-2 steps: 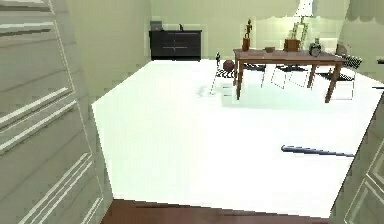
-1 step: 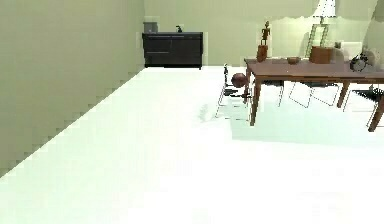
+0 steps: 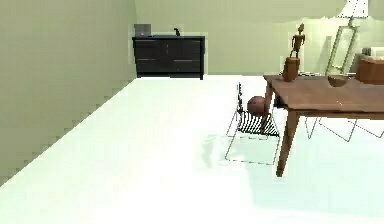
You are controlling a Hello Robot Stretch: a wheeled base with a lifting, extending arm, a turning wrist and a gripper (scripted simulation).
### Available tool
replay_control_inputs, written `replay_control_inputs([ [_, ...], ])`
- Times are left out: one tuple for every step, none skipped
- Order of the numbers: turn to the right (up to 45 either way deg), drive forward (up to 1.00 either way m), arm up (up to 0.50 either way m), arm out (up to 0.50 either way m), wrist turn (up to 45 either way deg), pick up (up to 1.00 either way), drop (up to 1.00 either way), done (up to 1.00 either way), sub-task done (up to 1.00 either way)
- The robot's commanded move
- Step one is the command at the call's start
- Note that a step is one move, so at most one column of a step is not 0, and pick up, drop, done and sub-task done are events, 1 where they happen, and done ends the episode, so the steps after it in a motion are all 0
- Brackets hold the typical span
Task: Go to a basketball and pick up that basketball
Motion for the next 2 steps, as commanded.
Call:
replay_control_inputs([
  [0.0, 1.00, 0.00, 0.00, 0.0, 0.00, 0.00, 0.00, 0.00],
  [0.0, 0.45, 0.00, 0.00, 0.0, 0.00, 0.00, 0.00, 0.00],
])
